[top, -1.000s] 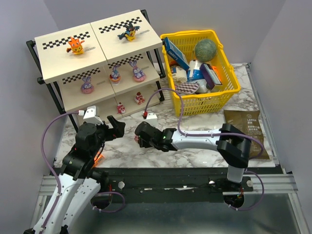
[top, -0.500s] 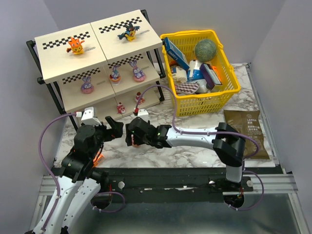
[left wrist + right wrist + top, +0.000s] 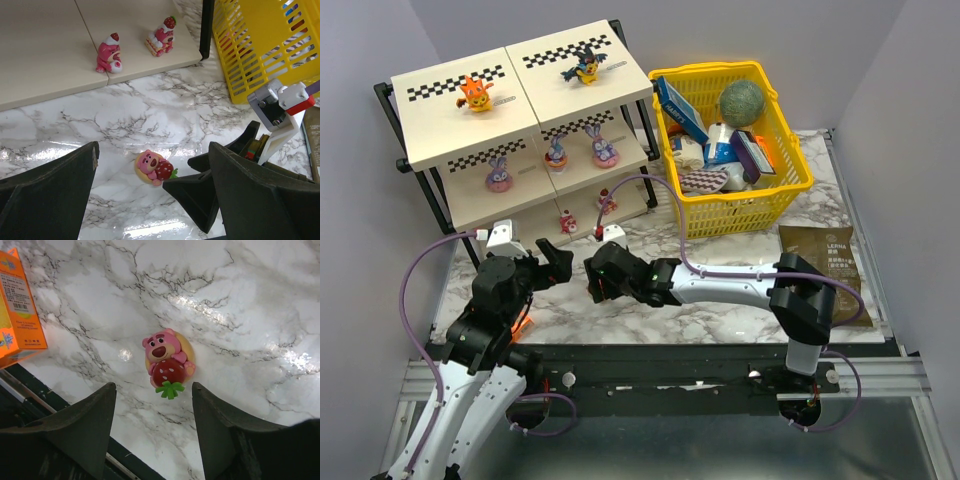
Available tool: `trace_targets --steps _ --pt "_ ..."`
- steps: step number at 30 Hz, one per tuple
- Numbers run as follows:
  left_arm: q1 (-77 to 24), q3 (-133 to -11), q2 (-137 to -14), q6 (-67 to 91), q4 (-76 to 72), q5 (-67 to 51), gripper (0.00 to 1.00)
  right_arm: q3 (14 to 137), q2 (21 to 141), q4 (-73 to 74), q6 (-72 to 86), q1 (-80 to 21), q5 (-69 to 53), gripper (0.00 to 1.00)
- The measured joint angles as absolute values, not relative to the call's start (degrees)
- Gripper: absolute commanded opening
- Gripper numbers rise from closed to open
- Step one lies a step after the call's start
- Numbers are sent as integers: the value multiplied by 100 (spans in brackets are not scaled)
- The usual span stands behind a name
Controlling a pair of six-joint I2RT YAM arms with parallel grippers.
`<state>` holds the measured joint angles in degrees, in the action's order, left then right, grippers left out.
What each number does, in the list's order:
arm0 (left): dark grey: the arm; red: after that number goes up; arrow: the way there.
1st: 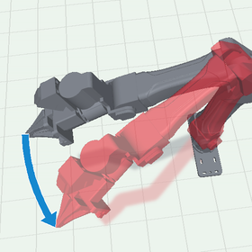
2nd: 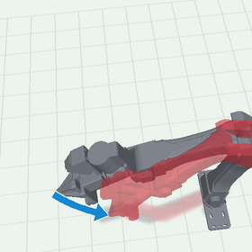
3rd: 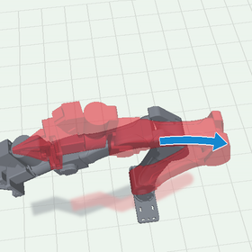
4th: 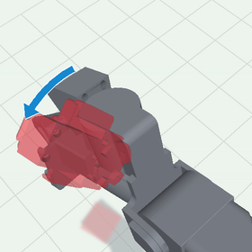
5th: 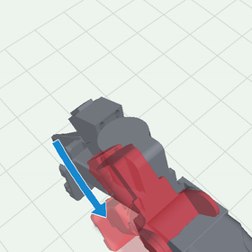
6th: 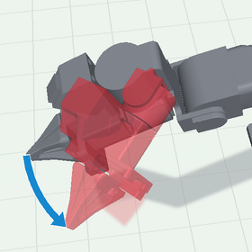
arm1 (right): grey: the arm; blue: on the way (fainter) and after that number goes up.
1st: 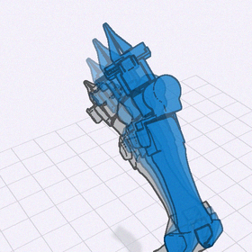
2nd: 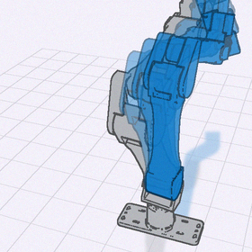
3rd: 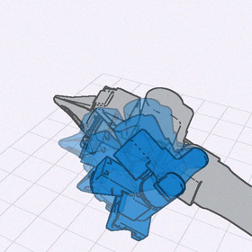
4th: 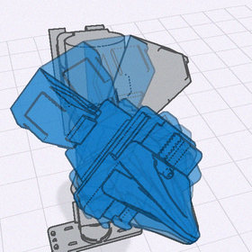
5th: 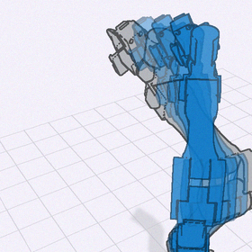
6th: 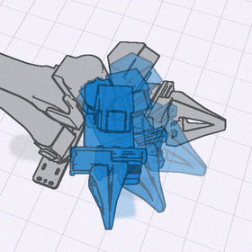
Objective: Place and organize the plastic toys onto the shelf
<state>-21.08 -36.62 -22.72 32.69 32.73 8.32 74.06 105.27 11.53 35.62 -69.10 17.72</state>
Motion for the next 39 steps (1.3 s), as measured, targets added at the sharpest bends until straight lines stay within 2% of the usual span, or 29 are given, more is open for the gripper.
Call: trace_targets --steps 24,33,39 --pt "-2108 -3660 -2311 3267 3273 832 99 7408 10971 993 2711 -6899 1540 63" --pt "-2108 -3660 -2311 3267 3273 829 99 7411 11063 893 2707 -6855 1472 45" --pt "-2108 -3660 -2311 3267 3273 829 99 7498 11118 849 2724 -6853 1404 26"
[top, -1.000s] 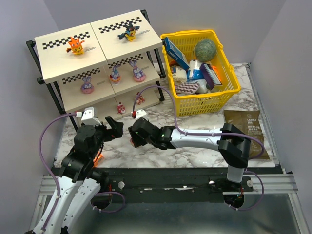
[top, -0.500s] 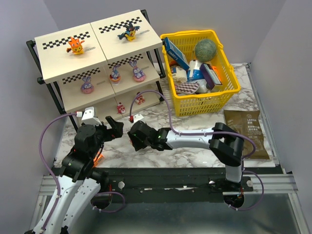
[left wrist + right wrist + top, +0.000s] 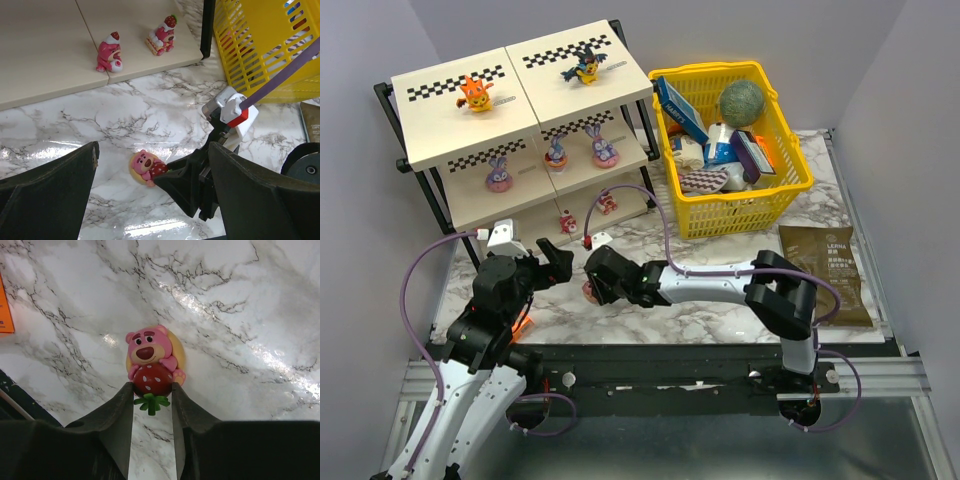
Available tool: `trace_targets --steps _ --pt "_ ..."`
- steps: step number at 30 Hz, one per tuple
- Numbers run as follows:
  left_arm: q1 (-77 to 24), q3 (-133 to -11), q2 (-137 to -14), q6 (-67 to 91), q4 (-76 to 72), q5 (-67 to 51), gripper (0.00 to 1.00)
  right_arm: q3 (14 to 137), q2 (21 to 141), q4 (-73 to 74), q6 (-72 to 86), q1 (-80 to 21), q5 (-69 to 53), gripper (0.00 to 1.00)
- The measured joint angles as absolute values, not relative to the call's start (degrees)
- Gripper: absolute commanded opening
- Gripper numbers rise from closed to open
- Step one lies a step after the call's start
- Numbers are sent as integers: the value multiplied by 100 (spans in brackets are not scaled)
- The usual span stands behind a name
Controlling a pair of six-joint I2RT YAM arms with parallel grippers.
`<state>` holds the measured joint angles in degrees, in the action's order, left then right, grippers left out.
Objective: Place and organize the plastic toys onto the shelf
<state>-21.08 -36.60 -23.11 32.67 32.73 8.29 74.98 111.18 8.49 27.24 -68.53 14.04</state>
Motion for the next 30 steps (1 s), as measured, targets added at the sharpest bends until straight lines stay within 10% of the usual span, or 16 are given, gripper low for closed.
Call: trace_targets --steps 10,30 --pt "-2108 -3660 -2272 3273 3304 937 99 7975 11487 810 2849 -6853 1295 2" --pt "-2108 -3662 -991 3621 3634 2403 99 10005 12860 646 3210 -6853 1361 1"
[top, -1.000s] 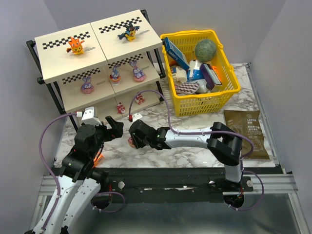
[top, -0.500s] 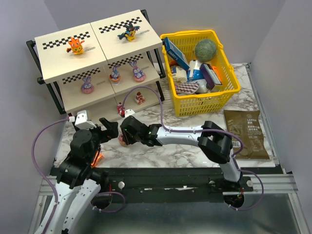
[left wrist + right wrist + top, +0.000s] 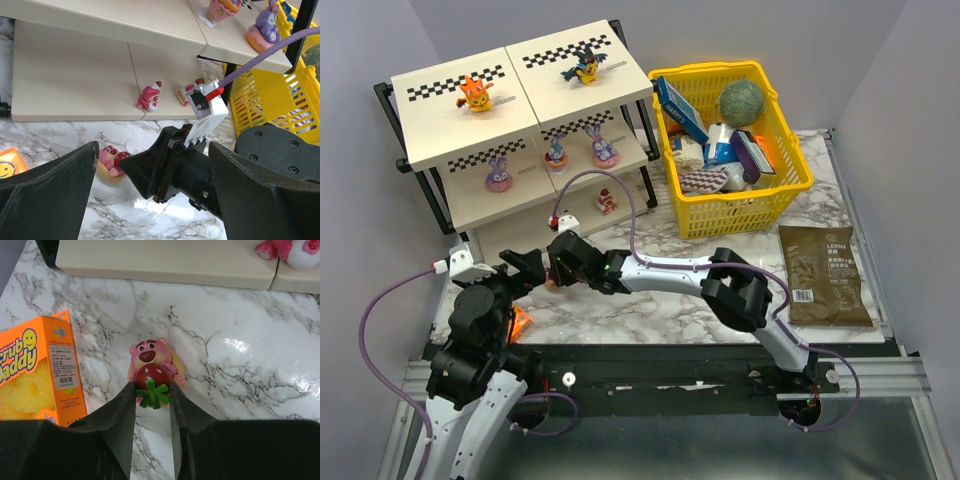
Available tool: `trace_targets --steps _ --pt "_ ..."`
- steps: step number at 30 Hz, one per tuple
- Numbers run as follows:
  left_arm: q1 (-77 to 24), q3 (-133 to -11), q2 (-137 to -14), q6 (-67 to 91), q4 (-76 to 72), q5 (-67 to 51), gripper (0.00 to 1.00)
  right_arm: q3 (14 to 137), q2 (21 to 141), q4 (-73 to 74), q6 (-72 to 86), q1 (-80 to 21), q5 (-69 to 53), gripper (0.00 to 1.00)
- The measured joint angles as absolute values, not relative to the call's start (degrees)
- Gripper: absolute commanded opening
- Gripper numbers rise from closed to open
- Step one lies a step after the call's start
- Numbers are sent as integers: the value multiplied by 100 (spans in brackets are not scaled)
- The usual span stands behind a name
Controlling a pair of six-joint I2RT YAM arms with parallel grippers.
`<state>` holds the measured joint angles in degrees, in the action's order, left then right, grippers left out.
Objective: Place and organize the plastic toys onto the shelf
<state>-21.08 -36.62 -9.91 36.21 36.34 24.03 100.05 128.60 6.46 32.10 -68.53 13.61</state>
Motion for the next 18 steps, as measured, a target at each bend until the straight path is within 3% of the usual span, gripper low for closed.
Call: trace_targets --steps 18 --pt "-2108 -3662 -926 3677 3664 2617 99 10125 13072 -596 2783 -6853 1741 1"
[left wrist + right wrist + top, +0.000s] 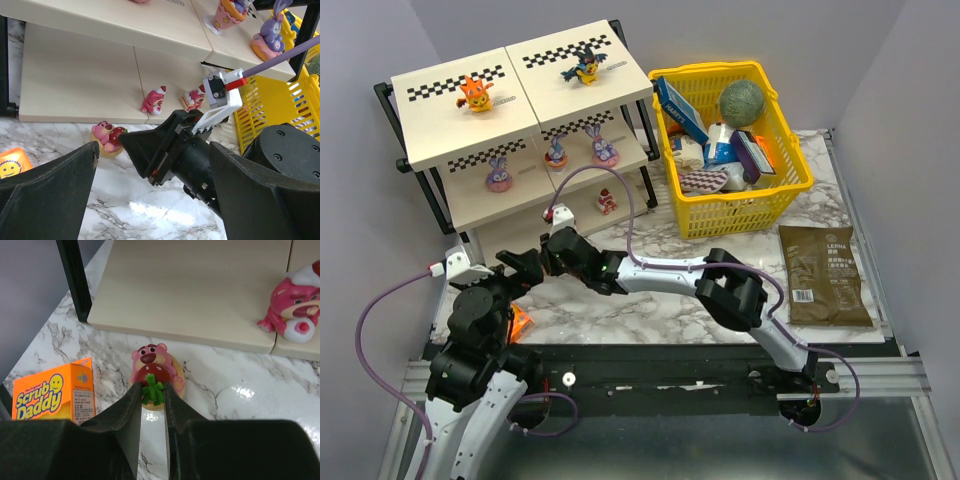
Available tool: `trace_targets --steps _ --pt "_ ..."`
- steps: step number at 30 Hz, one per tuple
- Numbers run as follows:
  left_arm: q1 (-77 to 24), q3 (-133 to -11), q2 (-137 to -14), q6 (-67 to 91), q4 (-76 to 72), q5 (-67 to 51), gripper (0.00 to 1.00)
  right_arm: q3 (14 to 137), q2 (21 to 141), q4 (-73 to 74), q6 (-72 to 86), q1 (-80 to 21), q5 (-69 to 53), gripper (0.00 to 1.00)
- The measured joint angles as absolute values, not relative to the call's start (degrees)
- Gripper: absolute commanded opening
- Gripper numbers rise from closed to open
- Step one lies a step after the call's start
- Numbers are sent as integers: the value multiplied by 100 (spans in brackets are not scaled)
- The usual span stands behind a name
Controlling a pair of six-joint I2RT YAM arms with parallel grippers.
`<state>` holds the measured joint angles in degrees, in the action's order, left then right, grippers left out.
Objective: Place and organize the plastic toys onto the shelf
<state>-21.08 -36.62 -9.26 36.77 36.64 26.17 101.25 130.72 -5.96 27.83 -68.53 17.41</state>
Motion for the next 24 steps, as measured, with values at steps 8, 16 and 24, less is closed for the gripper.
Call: trace_targets --steps 8,16,24 --pt "-2108 -3662 -926 3697 3664 2635 99 10560 13439 -978 2462 -6853 1990 1" --pt "-2108 -3662 -919 3715 3669 2639 99 11045 13845 -1271 2331 -6853 2158 1" --pt "-2108 -3662 -915 3721 3675 2641 99 11166 14108 -1455 2318 -6853 2228 1"
